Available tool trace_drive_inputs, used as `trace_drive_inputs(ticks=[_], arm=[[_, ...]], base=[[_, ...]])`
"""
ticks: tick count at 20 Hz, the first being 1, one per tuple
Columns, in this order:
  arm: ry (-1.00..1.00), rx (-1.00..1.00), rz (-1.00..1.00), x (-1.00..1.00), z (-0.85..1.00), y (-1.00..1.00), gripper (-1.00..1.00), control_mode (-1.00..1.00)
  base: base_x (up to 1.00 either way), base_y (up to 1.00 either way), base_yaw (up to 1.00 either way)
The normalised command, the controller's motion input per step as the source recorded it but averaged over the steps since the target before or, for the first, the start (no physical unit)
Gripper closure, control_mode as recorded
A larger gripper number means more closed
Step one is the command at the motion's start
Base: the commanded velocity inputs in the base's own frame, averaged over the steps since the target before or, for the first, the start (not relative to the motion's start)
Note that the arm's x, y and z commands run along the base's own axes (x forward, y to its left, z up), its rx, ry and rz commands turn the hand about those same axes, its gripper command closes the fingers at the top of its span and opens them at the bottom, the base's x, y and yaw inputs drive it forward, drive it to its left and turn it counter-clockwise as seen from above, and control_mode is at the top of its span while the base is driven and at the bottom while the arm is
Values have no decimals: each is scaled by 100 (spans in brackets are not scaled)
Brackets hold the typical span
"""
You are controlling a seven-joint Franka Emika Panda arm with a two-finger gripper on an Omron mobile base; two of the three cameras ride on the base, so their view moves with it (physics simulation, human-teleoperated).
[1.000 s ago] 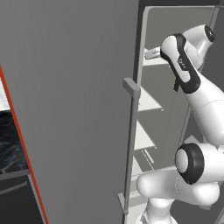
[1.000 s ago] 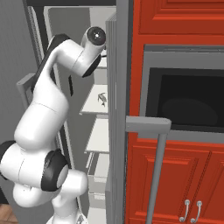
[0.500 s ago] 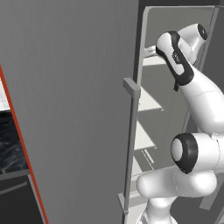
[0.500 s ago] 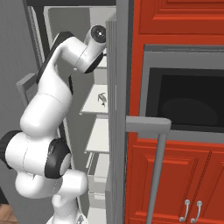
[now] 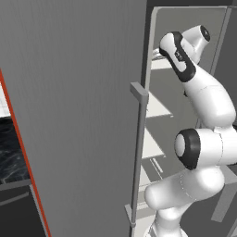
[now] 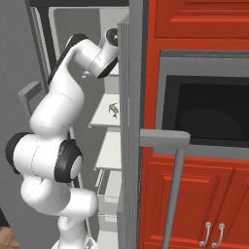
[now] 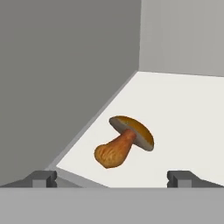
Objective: Take the fish, mushroom, and lime from the freezer and place them in the bowl on the counter.
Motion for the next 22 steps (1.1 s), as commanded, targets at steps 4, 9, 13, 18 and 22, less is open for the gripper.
trace_drive_inputs(ticks=[4, 9, 13, 18, 22], arm=[[0, 0, 1, 30, 0, 0, -100, -100], [1, 0, 0, 25, 0, 0, -100, -100], [4, 0, 0, 5, 0, 0, -100, -100], [6, 0, 0, 0, -2, 0, -100, -100], [5, 0, 0, 0, -4, 0, -100, -100]], base=[[0, 0, 0], [0, 0, 0], [0, 0, 0], [0, 0, 0], [0, 0, 0]])
